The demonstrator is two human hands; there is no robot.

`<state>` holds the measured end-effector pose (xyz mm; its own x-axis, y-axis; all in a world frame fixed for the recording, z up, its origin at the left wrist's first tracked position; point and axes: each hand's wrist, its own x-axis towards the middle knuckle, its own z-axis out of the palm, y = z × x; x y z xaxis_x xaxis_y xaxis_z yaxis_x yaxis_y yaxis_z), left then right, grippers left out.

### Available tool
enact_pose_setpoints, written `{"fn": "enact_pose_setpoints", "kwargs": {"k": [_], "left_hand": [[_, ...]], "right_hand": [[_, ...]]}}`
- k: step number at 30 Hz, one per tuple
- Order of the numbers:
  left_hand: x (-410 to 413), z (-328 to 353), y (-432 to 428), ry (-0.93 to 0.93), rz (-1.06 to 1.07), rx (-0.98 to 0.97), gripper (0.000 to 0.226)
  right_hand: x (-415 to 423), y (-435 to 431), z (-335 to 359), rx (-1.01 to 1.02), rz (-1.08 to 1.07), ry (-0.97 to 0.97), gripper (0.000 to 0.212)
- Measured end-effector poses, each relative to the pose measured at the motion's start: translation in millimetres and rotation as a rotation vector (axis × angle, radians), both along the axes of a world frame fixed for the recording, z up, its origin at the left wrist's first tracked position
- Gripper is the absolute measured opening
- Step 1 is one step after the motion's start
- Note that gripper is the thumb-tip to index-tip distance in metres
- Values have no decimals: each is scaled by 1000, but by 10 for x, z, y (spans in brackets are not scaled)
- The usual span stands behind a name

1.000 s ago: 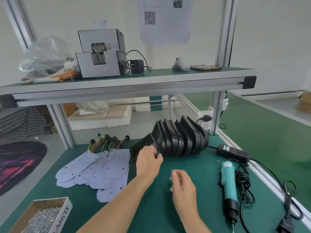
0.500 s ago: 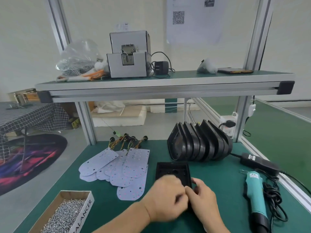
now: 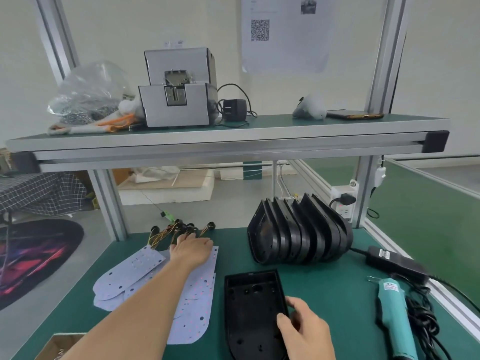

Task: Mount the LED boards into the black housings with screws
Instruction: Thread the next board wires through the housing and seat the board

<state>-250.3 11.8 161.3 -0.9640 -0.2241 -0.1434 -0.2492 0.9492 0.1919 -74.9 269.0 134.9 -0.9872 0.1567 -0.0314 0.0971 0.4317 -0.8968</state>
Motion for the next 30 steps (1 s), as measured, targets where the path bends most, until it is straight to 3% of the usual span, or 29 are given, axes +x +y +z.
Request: {"fn": "enact_pose_setpoints", "kwargs": {"k": [4,8,14,21,30], "left_hand": [[-83,-19,-16,-66,50,35,33],[-96,-45,-26,102,118,104,43],[-24,-97,-33,322,138,133,29],[15,115,-83,434,188,679,19],[246,350,-136,506,235,942,19]], "right_hand": [[-26,10,27,24,15,-11,23],[-41,20,37,26,20,-17,24],[-2,14,19,11,9,12,23],[-34,17,-46,-4,4,34,22],[-65,54,-132,-15,22,94,14]]}}
